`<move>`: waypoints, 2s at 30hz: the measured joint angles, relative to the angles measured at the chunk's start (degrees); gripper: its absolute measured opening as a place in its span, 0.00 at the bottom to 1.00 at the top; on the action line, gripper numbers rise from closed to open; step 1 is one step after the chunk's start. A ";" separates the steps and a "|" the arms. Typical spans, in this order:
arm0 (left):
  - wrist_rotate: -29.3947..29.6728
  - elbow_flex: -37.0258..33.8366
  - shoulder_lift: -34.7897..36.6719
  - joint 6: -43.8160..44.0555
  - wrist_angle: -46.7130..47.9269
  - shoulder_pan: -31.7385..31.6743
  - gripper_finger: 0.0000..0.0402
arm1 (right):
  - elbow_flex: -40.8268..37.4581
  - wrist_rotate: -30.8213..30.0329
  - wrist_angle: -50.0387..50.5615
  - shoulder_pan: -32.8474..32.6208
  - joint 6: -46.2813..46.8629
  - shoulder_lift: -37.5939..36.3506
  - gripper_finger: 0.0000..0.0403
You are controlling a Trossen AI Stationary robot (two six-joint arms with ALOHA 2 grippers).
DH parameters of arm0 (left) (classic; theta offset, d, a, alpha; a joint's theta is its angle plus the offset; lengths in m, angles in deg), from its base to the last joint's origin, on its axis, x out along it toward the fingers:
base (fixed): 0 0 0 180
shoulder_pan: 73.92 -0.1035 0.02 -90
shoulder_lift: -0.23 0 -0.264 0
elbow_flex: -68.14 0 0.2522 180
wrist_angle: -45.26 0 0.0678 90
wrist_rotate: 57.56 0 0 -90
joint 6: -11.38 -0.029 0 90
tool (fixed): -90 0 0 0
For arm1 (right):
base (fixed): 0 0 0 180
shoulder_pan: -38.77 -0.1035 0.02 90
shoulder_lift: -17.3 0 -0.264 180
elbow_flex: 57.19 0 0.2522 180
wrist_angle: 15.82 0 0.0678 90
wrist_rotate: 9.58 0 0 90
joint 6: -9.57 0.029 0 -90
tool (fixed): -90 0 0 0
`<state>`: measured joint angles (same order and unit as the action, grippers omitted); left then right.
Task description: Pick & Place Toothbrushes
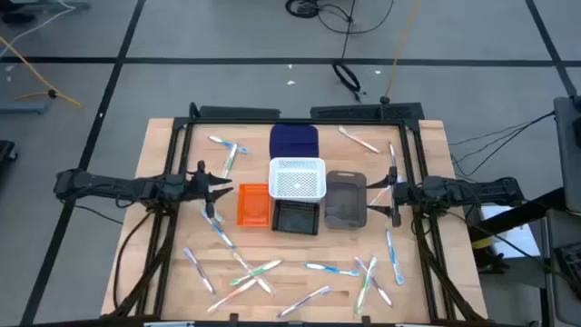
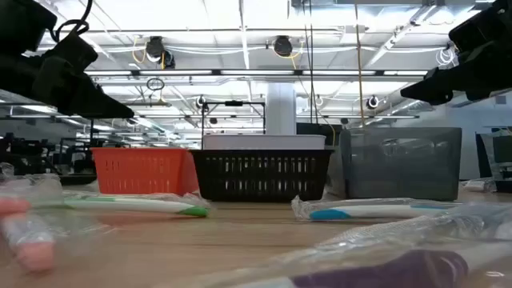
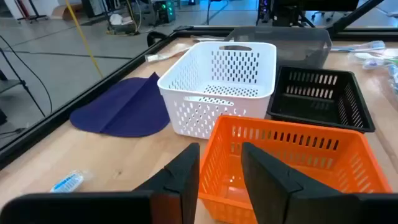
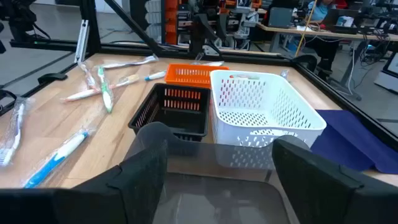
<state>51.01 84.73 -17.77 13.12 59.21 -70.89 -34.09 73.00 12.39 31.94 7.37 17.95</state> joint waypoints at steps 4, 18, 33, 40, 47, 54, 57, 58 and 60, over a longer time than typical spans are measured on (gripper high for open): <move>0.02 0.02 0.01 0.00 0.01 0.00 0.30 | -0.01 0.00 -0.01 0.00 -0.01 0.00 0.70; 0.02 0.02 0.01 0.01 0.01 0.00 0.30 | 0.00 0.00 -0.02 0.00 0.00 0.02 0.70; 0.01 0.02 0.02 0.01 0.00 0.00 0.30 | -0.01 0.00 -0.02 -0.02 -0.01 0.01 0.70; 0.01 0.01 0.00 0.01 0.01 0.00 0.30 | -0.02 0.00 -0.02 -0.02 0.00 0.02 0.70; 0.02 0.02 0.02 0.02 0.00 0.00 0.30 | 0.00 0.00 -0.02 -0.02 0.00 0.02 0.70; 0.01 0.02 0.01 0.01 0.00 0.00 0.30 | -0.11 0.00 -2.07 -0.02 -5.72 0.02 0.70; 0.00 0.02 0.01 0.00 0.02 0.00 0.30 | -0.24 0.00 -4.30 -0.01 -9.46 0.02 0.70; 0.01 0.02 0.01 0.00 0.02 0.00 0.30 | -0.24 0.00 -4.98 -0.02 -9.83 0.02 0.70; 0.02 0.02 0.02 0.00 0.00 0.00 0.30 | -0.24 0.00 -5.62 -0.01 -9.92 0.00 0.70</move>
<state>51.03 84.75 -17.75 13.12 59.21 -70.89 -34.32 73.00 6.77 31.93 -2.55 17.94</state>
